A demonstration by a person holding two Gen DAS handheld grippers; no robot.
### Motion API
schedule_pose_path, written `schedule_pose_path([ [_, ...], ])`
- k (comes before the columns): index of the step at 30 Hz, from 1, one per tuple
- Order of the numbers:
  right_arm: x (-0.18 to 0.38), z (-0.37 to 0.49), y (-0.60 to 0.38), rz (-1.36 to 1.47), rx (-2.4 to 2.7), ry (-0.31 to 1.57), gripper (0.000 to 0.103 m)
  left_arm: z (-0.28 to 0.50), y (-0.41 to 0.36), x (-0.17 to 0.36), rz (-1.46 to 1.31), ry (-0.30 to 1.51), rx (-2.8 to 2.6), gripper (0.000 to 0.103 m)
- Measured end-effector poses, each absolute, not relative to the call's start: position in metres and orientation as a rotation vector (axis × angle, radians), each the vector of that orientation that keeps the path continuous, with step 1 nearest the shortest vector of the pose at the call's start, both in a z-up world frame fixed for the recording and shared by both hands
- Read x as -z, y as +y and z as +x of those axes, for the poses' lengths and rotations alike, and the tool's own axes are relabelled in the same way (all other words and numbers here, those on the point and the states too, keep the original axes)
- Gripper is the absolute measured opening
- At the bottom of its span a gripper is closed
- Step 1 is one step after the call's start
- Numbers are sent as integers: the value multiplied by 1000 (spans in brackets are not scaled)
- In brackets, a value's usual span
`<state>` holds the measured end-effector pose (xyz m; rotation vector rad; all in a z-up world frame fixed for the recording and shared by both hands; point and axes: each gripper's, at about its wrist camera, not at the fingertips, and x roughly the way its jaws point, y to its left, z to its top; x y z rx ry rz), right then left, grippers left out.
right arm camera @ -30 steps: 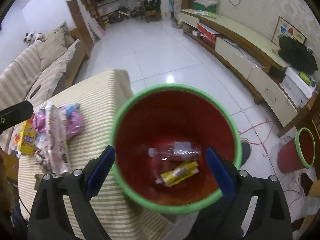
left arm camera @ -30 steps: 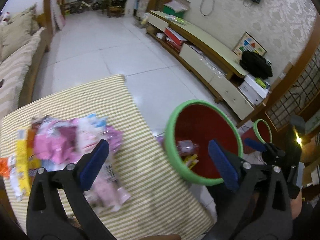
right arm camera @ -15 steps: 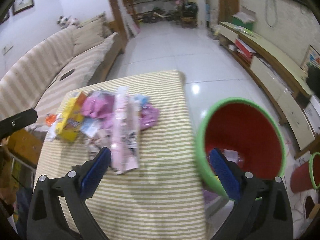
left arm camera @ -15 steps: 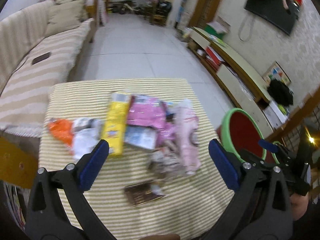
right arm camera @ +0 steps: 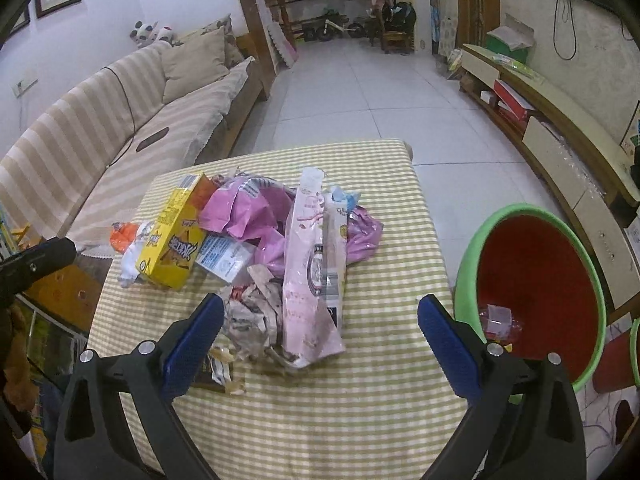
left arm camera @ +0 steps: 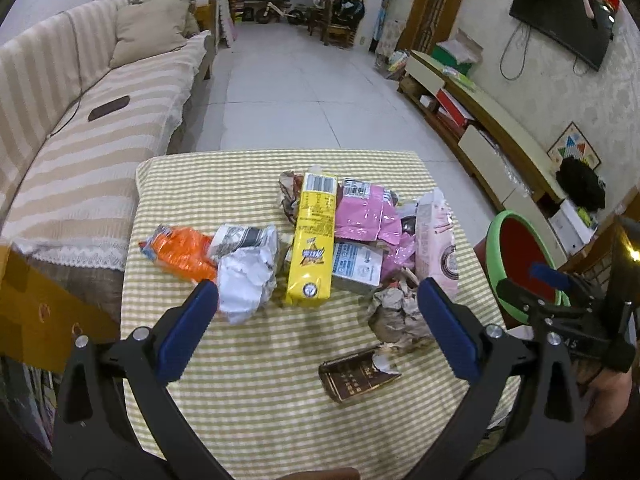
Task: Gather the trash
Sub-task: 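Grasp the yellow snack box with the left gripper while the right grasps the pink-white bag, then carry both items over the red bin and open both grippers to drop them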
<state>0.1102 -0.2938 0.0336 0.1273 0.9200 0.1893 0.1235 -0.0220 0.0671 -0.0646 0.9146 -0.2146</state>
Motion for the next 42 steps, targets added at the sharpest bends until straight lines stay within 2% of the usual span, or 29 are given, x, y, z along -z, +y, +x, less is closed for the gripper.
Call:
schedule_pose_path([
  [9,-10,138,-295,186,-212,977,75,158,-38,-45,-36,969,217,96],
  [19,14,165,-296,232,-239,1029,64,190,-46,-12,17,1040,188,84],
  [22,20,171,-295,237,-247,1042,59,197,-47,-2,18,1058,176,79],
  [26,28,177,-292,243,-257,1059,52,204,-50,7,32,1072,170,76],
  [30,33,180,-289,248,-281,1066,44,209,-54,16,49,1085,164,66],
  [32,33,182,-289,246,-289,1060,41,211,-57,18,57,1096,164,57],
  [33,33,183,-288,248,-297,1061,33,211,-58,19,61,1100,164,50],
  [34,32,183,-288,248,-312,1062,30,212,-59,20,70,1104,163,41],
  [36,28,181,-283,215,-319,1054,17,212,-60,22,79,1109,164,34],
  [42,23,177,-281,212,-333,1038,9,206,-58,15,54,1092,171,34],
])
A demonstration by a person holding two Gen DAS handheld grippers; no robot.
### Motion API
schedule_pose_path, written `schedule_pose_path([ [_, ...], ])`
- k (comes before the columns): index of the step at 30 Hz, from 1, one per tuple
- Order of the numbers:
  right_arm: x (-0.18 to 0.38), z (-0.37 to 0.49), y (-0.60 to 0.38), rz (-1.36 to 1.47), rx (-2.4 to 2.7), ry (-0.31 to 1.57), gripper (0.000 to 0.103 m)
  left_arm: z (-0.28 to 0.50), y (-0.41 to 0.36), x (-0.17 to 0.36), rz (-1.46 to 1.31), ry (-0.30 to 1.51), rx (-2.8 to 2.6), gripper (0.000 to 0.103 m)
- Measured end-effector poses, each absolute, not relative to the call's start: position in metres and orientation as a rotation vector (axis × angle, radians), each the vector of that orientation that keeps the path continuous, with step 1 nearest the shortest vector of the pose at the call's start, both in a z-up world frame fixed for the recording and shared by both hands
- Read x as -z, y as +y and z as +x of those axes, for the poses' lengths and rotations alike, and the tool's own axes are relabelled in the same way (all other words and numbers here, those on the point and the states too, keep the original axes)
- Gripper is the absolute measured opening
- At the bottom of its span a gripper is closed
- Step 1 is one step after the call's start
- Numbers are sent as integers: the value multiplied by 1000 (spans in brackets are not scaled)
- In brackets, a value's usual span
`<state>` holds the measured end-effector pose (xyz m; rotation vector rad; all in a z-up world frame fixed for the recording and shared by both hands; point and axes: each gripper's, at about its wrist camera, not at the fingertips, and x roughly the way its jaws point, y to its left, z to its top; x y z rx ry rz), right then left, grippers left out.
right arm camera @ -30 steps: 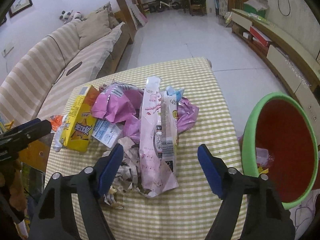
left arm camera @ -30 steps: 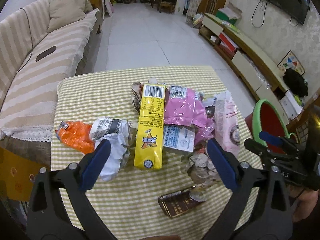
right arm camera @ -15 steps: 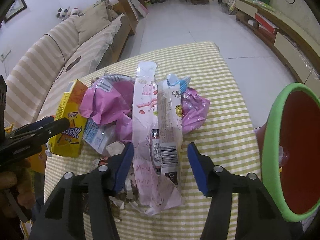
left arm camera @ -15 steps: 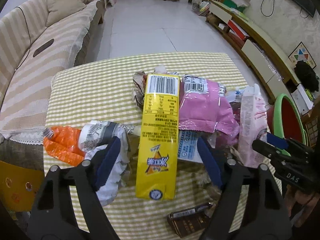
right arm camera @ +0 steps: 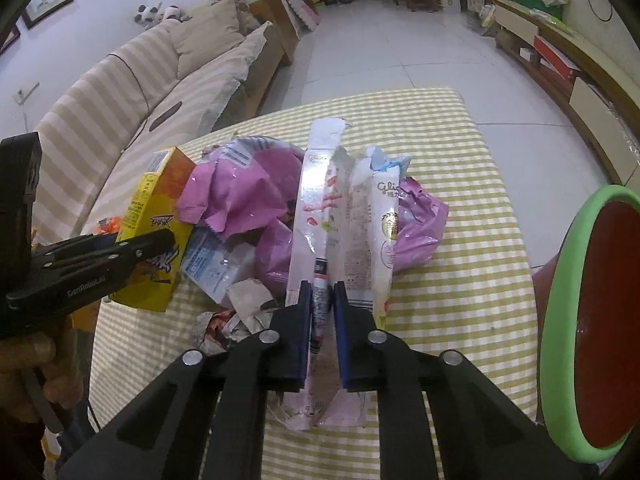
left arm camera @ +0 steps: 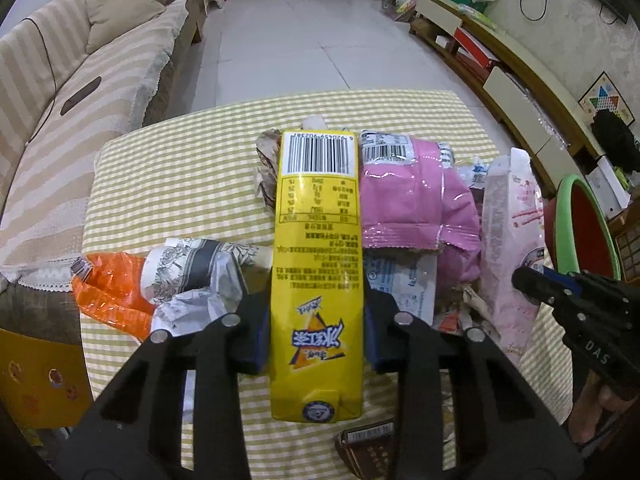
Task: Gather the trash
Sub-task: 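Carry both items over the red bin and open both grippers to drop them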
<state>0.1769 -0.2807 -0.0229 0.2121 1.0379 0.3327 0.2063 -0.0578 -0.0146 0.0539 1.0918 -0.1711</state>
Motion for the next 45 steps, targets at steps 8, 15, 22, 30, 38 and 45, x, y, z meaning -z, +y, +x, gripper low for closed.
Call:
schedule_pose_path([
  [8,-8,159,-288,216,-321,970,9,189,-53,-12,40,1026,170,34],
  [15,-38,135,-294,206,-314,909,9,162,-49,-43,6,965,173,34],
  [22,-65,108,-300,204,-313,843,9,134,-56,-70,-9,919,203,34],
  [30,-78,92,-317,224,-301,807,9,117,-71,-91,16,882,224,34],
  [38,-91,72,-361,259,-231,768,9,110,-107,-105,43,849,285,34],
  [45,-94,61,-412,300,-145,748,9,116,-157,-104,70,841,375,34],
])
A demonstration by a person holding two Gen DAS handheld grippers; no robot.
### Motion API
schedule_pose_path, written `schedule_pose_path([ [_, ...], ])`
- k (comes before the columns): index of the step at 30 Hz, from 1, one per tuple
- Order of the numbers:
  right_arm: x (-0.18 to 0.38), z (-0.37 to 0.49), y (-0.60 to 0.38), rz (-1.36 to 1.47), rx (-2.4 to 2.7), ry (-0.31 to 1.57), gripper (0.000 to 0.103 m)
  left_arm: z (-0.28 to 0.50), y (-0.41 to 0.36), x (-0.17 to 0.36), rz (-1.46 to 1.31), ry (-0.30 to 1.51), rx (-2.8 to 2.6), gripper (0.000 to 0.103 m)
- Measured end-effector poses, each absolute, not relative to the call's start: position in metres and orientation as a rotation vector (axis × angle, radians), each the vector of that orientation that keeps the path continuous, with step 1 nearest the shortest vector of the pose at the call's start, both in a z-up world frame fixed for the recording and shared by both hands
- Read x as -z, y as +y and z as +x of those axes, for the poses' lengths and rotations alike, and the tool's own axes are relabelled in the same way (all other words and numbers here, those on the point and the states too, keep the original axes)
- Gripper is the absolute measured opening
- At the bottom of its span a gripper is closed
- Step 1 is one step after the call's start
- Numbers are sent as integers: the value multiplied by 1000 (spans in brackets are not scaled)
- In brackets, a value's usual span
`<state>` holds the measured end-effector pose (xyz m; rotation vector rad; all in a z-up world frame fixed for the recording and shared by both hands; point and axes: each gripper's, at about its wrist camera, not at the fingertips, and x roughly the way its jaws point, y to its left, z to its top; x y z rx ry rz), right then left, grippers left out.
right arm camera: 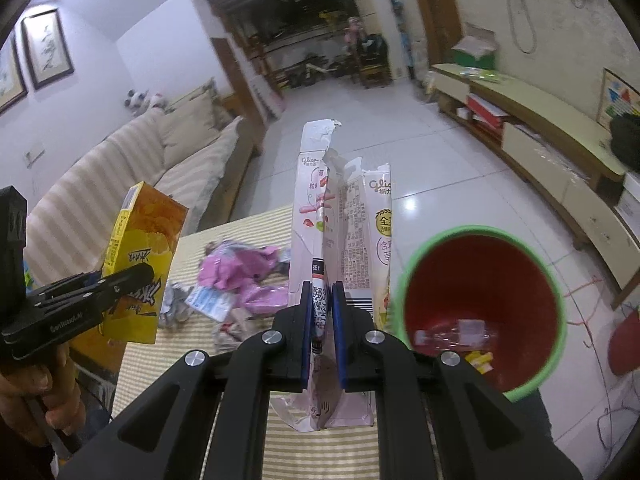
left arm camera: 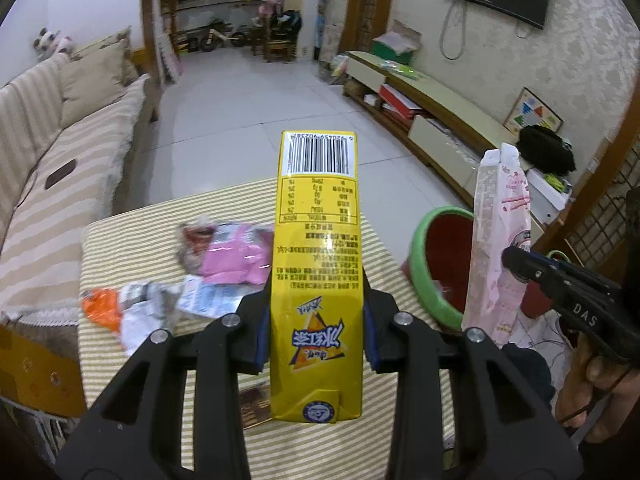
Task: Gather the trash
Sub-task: 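Carry both items over the red bin and open both grippers to drop them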
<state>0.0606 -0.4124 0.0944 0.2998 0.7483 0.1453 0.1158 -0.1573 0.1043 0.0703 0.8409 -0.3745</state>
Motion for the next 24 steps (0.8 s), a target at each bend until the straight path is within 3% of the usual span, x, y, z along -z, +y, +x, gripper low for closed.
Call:
schedule_pose_path([
  [24,-52,64,-554,435,73,785,9,148,-325,-69,166,918,640,34],
])
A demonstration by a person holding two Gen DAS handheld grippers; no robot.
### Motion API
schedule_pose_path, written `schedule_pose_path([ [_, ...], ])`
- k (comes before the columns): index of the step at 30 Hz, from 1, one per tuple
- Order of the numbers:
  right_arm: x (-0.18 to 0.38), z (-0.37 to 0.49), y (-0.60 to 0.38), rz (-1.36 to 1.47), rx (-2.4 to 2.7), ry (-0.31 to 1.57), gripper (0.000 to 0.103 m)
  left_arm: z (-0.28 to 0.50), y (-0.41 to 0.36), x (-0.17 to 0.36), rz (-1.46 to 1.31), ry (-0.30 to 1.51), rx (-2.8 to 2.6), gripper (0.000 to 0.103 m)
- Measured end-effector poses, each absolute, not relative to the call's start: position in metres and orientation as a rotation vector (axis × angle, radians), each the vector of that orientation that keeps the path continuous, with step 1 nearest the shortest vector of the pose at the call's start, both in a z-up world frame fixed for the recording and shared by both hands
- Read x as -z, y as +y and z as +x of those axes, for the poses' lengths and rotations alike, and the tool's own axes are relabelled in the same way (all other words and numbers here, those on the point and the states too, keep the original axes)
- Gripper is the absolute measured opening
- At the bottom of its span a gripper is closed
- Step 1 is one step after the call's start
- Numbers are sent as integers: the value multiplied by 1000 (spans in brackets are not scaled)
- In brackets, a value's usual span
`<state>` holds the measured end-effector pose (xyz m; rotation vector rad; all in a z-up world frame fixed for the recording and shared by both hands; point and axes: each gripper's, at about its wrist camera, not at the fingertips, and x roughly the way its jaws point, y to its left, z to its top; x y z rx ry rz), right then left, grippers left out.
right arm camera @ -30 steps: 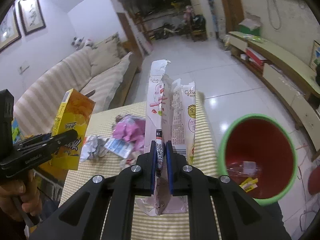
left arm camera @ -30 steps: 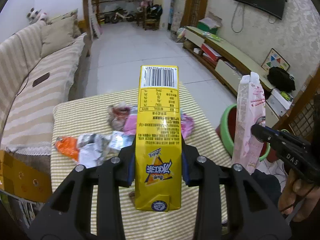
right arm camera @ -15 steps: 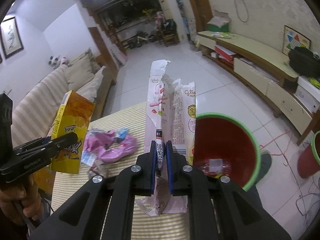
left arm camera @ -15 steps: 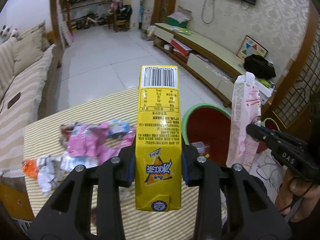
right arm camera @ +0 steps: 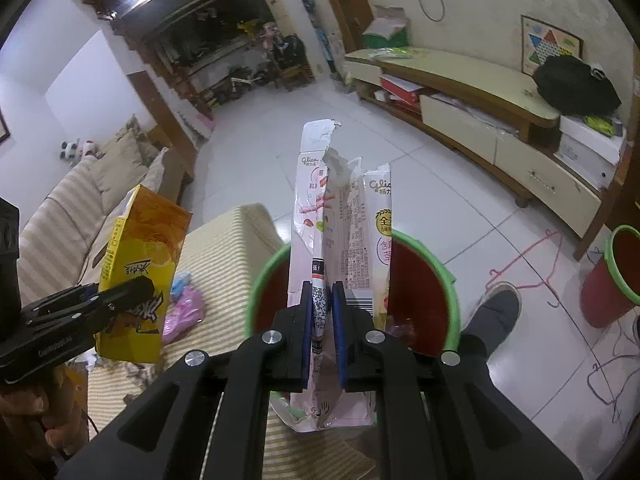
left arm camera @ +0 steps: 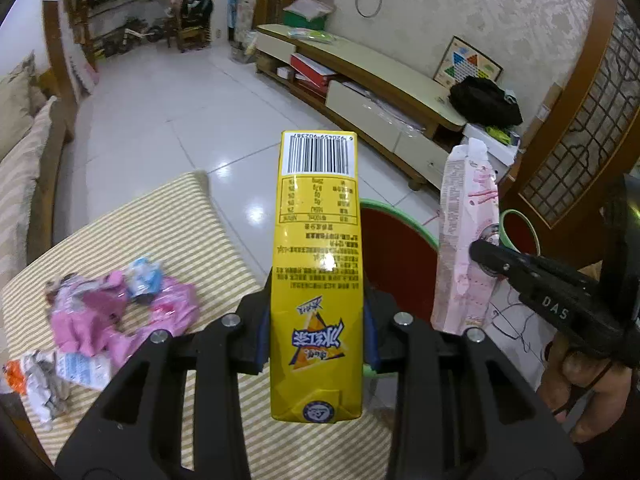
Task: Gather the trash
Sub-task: 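Carry both items over the red bin and open both grippers to drop them, then grasp the white crumpled paper with the left gripper while the right grasps the newspaper ball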
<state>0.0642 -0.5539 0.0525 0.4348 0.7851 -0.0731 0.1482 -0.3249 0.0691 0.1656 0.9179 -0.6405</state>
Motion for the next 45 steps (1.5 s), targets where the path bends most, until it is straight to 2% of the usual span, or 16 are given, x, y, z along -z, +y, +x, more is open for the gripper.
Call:
schedule_pose_path([
  [10,-25,74,-576,455,113,827,9,159,-366,-46,127,969,742,34],
  [20,-15,88,-576,442,114,859,10,168,-374,-32,105,995,771,34],
  [21,-15,90,-575,435,114,870,13,170,-374,-33,99,996,770,35],
  [23,-14,90,-576,436,122,872,13,169,-373,-35,87,991,767,48],
  [25,-13,90,-576,437,119,879,22,170,-369,-40,68,976,766,59],
  [26,-14,90,-575,441,116,877,37,170,-367,-42,60,971,765,61],
  [27,-15,88,-575,443,118,871,42,170,-365,-45,51,966,763,66],
  [29,-17,87,-571,435,115,870,44,171,-360,-48,41,959,755,68],
  [30,-18,88,-569,433,114,869,50,171,-355,-50,37,952,745,71],
  [32,-21,86,-565,431,109,863,54,172,-349,-54,28,944,726,76],
  [37,-34,84,-549,411,97,842,76,169,-322,-66,10,910,666,97],
  [42,-48,80,-519,378,50,812,86,159,-285,-74,7,894,605,98],
  [45,-51,80,-500,366,18,815,88,152,-254,-78,-9,886,568,98],
])
